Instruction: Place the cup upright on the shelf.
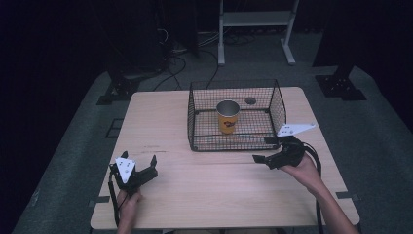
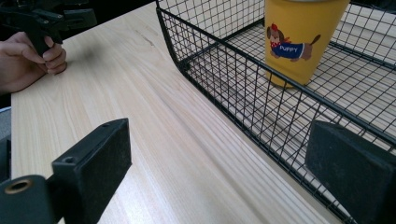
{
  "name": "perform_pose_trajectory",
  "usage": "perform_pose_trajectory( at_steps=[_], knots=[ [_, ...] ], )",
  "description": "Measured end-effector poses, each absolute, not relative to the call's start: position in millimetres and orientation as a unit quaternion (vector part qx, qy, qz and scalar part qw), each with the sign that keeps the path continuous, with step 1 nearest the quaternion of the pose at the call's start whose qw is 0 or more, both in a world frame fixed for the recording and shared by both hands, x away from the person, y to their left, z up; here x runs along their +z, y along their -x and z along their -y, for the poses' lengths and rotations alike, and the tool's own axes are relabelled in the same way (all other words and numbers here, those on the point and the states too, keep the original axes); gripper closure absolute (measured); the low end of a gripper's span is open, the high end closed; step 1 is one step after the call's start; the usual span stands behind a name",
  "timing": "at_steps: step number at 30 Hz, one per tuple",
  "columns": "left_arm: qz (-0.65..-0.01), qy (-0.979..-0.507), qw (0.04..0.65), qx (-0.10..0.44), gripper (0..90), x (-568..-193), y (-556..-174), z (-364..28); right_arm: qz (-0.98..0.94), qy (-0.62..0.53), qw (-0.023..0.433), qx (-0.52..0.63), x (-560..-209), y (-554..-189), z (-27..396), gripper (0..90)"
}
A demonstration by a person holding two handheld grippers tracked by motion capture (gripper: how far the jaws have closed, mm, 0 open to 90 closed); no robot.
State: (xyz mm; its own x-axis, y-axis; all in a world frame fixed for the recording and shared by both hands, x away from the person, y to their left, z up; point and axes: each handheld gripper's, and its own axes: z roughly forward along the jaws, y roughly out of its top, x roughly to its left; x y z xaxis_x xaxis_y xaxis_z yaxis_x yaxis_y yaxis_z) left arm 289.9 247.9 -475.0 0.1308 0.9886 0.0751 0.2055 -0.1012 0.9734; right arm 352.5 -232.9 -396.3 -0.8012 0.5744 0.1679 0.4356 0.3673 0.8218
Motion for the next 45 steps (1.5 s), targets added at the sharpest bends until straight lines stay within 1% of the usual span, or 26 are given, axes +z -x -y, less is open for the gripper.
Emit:
perform_pose_trajectory(
  at_steps=[2, 4, 13, 27, 45],
  knots=[
    [-0.496, -0.602, 0.451, 0.434, 0.8, -475, -290, -248, -0.822, -0.308, 0.072, 0.474, -398, -350, 235, 6.5],
    [-0.496, -0.601, 0.451, 0.434, 0.8, -475, -290, -248, -0.821, -0.311, 0.082, 0.472, -399, -347, 237, 6.5],
    [-0.496, -0.601, 0.451, 0.434, 0.8, -475, -290, -248, -0.810, -0.323, 0.081, 0.482, -406, -342, 249, 6.5],
    [-0.495, -0.602, 0.450, 0.435, 0.8, -475, -290, -248, -0.790, -0.359, 0.075, 0.490, -429, -333, 273, 6.5],
    [-0.495, -0.603, 0.450, 0.435, 0.8, -475, -290, -248, -0.782, -0.372, 0.083, 0.493, -442, -318, 281, 6.5]
  ],
)
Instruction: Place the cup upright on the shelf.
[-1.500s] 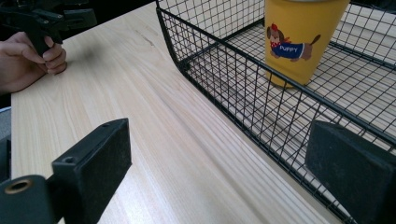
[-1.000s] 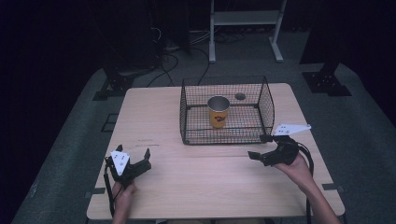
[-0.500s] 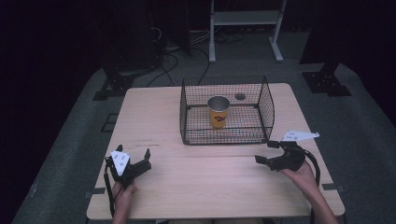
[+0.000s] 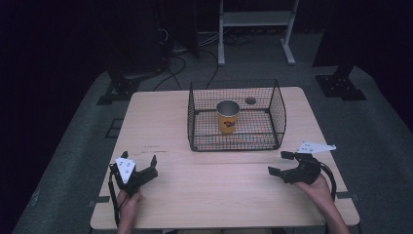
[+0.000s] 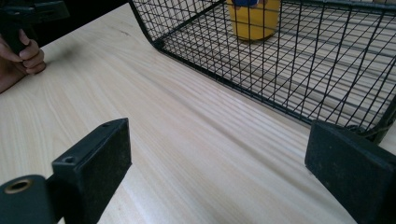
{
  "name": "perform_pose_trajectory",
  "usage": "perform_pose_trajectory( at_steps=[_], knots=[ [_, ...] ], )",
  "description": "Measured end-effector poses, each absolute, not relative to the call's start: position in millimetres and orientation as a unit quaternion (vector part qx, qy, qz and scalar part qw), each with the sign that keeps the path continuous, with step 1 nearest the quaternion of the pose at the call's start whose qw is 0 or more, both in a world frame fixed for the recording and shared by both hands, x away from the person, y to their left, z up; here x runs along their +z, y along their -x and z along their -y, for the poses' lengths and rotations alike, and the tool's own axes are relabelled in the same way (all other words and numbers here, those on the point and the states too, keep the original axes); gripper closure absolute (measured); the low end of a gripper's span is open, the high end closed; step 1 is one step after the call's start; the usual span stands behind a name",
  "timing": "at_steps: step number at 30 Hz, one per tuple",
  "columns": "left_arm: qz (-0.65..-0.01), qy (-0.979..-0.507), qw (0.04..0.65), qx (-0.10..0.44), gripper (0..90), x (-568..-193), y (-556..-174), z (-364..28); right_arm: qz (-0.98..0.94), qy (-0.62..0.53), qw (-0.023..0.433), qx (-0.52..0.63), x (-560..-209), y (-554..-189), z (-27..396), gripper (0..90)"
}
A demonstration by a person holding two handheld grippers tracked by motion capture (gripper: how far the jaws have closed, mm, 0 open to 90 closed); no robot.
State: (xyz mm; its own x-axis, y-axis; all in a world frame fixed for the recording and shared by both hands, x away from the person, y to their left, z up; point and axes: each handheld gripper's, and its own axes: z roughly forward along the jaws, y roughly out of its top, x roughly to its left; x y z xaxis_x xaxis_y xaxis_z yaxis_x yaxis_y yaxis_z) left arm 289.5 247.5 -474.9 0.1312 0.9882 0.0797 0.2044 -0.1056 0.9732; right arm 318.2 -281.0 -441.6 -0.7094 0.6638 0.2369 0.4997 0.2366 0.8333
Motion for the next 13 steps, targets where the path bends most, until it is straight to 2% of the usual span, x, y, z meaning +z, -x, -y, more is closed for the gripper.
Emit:
perform_pose_trajectory(
  at_steps=[13],
  knots=[
    [-0.496, -0.603, 0.448, 0.436, 0.8, -475, -290, -247, -0.756, -0.385, 0.087, 0.522, -460, -290, 286, 6.5]
  ],
)
